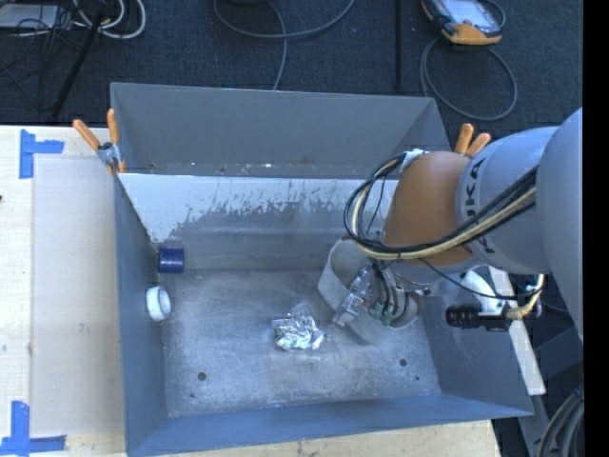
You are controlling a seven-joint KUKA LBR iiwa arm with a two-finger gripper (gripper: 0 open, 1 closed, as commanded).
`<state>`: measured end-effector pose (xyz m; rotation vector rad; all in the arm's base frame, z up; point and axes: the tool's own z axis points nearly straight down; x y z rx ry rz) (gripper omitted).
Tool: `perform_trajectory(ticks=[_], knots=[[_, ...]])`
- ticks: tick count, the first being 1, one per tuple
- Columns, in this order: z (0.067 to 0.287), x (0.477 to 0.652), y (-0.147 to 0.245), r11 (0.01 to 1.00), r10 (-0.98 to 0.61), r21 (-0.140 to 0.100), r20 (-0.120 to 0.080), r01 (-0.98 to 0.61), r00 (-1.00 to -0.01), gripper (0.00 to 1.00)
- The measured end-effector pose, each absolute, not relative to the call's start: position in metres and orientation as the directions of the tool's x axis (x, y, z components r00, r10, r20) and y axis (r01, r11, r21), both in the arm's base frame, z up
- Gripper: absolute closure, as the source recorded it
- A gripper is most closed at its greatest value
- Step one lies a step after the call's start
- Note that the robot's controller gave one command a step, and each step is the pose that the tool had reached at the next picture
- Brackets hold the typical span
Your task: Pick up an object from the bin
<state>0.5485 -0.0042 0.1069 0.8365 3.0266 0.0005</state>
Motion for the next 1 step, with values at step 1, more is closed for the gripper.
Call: perform_trajectory(ticks=[1], knots=[[0.1880, 0.5501, -0.0045, 0.860, 0.511, 0.003, -0.005, 0.511, -0.860, 1.00]])
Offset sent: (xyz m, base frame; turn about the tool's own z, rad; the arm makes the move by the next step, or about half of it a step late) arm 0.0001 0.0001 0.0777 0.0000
